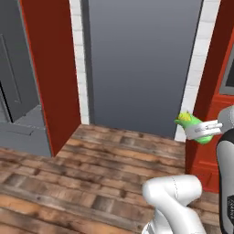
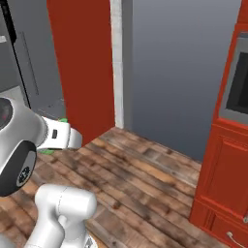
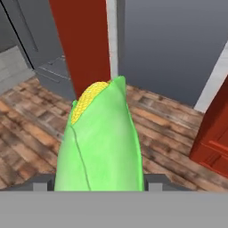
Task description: Place one corn and one fish in each tupperware on the nearby counter, to pack two identical lunches.
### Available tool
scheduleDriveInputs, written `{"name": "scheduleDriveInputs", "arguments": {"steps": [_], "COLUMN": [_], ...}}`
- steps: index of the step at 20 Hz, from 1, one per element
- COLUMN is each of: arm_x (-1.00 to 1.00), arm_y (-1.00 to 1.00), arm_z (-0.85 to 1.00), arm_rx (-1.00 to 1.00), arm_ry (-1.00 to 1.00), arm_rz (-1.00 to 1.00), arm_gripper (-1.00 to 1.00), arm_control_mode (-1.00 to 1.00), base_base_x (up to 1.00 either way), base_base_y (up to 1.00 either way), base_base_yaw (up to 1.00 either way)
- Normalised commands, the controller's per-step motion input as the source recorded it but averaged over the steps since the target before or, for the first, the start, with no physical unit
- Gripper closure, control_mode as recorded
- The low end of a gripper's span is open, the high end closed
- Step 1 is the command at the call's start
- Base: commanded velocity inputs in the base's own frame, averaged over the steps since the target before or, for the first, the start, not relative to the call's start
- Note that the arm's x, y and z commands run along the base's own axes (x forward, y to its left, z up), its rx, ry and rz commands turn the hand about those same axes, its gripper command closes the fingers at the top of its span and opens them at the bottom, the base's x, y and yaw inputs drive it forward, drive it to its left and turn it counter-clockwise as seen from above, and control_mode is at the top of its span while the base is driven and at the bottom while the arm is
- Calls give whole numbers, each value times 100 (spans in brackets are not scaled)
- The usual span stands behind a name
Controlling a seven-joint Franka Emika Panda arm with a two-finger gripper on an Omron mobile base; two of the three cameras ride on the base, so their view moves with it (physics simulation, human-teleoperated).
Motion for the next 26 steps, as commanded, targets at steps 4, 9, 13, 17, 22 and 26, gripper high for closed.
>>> {"name": "scheduleDriveInputs", "arguments": {"steps": [4, 9, 13, 17, 22, 26], "arm_x": [0, 0, 0, 0, 0, 0], "arm_y": [0, 0, 0, 0, 0, 0], "arm_z": [0, 0, 0, 0, 0, 0], "arm_rx": [0, 0, 0, 0, 0, 0], "arm_ry": [0, 0, 0, 0, 0, 0], "arm_rz": [0, 0, 0, 0, 0, 0], "arm_gripper": [100, 100, 100, 100, 100, 100], "arm_control_mode": [100, 100, 100, 100, 100, 100], "base_base_x": [-70, -88, -100, -100, -81, -31], "base_base_y": [-1, -5, -15, -13, -2, 19], "base_base_yaw": [50, 48, 47, 46, 43, 37]}}
